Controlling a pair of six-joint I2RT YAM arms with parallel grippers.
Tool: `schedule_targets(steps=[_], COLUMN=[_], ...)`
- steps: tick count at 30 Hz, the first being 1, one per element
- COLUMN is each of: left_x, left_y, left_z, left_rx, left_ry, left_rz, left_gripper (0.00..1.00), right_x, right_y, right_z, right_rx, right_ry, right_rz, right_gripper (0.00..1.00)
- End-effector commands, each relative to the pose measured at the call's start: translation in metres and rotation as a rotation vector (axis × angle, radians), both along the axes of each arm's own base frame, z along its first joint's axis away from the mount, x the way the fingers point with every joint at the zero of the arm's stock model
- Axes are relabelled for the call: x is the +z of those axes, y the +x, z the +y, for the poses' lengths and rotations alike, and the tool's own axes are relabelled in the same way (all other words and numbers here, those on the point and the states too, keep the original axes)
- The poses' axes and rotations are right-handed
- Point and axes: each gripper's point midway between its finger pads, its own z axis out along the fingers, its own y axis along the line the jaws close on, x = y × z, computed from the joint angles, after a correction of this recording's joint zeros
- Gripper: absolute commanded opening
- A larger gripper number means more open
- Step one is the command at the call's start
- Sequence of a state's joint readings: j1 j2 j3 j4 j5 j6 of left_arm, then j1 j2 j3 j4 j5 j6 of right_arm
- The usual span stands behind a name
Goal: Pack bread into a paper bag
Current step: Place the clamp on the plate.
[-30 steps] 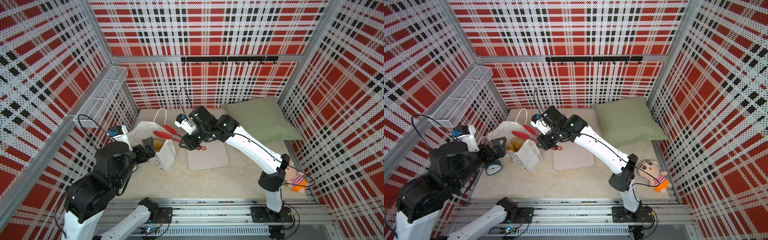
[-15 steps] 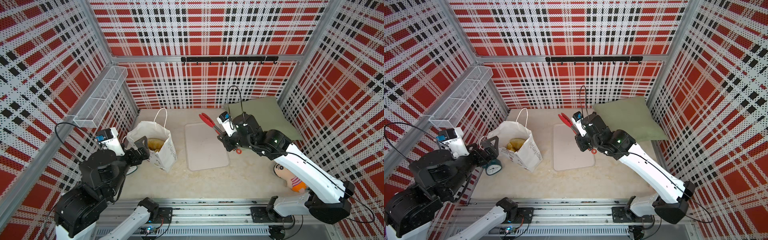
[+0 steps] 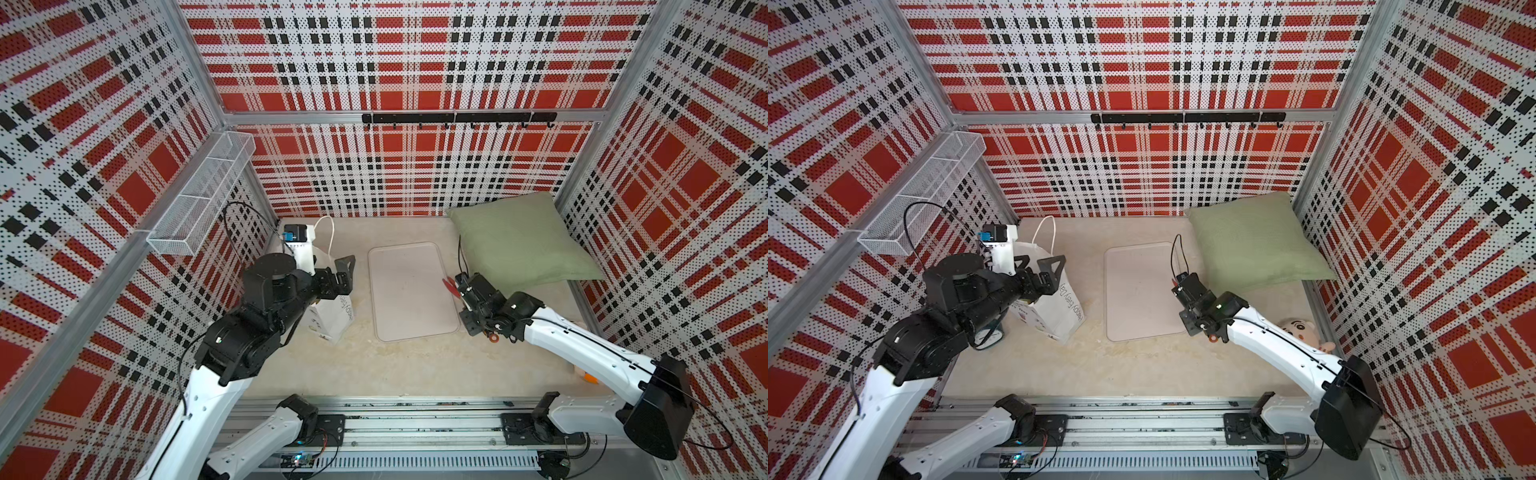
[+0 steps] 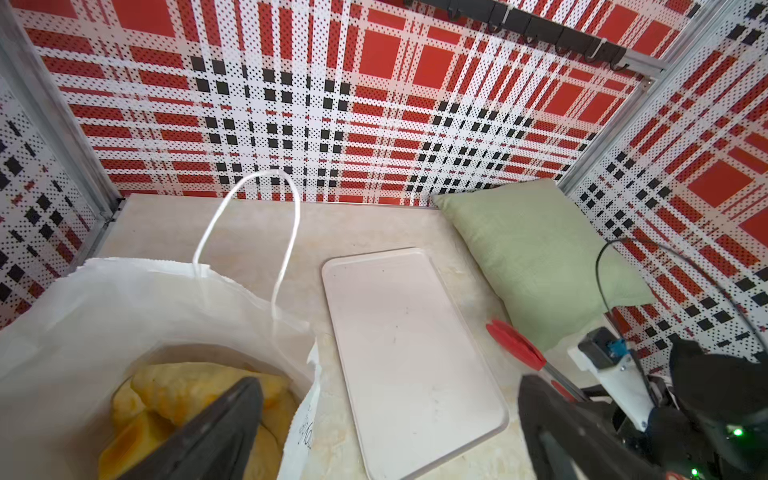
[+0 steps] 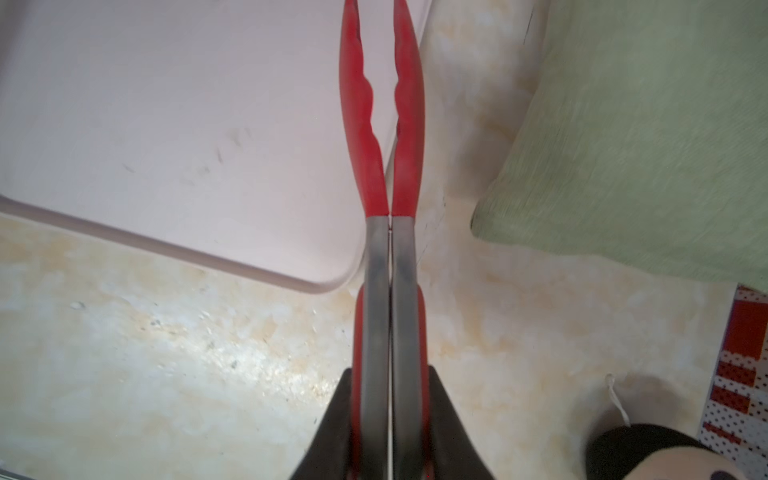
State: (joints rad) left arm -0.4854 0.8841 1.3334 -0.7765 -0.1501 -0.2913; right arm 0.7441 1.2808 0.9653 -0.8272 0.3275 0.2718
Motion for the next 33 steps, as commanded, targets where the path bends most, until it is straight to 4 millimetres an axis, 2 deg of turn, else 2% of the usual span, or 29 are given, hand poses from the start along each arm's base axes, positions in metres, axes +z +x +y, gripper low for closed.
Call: schedule_targets(steps=[1,4,8,9,10,14,20,23,24,25,27,29,32,33], left_x=[0.026,0.018,0.018,0.019,0.018,0.009,-0.009,-0.012,-0.015,-0.016,-0.019,-0.02,-0.02,-0.019], left_y=[0.008,0.02,0.025,0.025,0.024,0.023,0.023,0.022,0.021,0.022,0.022,0.022,0.022,0.022], left_z=[-0.014,-0.022,-0.022,-0.021,-0.021,-0.021,-0.02,-0.018,-0.018,-0.017,-0.016,-0.015,-0.013,-0.012], left_rx=[-0.057,-0.064,-0.051,-0.043,-0.043,-0.044,-0.038,-0.033,-0.03,-0.027,-0.02,-0.014,-0.004,-0.001], left_ry=[-0.017,0.004,-0.011,-0.017,-0.018,-0.014,-0.01,-0.006,-0.003,-0.002,0.003,0.006,0.007,0.007], left_rz=[-0.102,-0.078,-0.1,-0.107,-0.108,-0.093,-0.06,-0.056,-0.052,-0.052,-0.047,-0.046,-0.05,-0.052], left_gripper=[0.99,0.99,0.99,0.99,0.99,0.99,0.99,0.99,0.99,0.99,0.99,0.99,0.99,0.99], right_x=[0.001,-0.01,-0.031,-0.009,-0.006,-0.018,-0.053,-0.067,-0.071,-0.073,-0.077,-0.075,-0.066,-0.062], right_y=[0.011,0.026,0.046,0.089,0.101,0.116,0.128,0.129,0.128,0.128,0.126,0.125,0.121,0.119], right_z=[0.009,0.023,0.041,0.089,0.103,0.12,0.13,0.126,0.126,0.126,0.129,0.131,0.133,0.133], right_rx=[-0.021,-0.02,-0.02,-0.004,0.002,0.001,-0.024,-0.049,-0.048,-0.045,-0.027,-0.013,-0.001,0.001], right_ry=[0.024,-0.011,-0.057,0.136,0.178,0.201,0.174,0.173,0.177,0.176,0.181,0.197,0.223,0.227], right_rz=[-0.028,0.009,0.057,-0.106,-0.135,-0.136,-0.101,-0.109,-0.11,-0.108,-0.096,-0.097,-0.109,-0.118], right_gripper=[0.0,0.0,0.0,0.0,0.0,0.0,0.01,0.12,0.29,0.38,0.4,0.55,0.65,0.73])
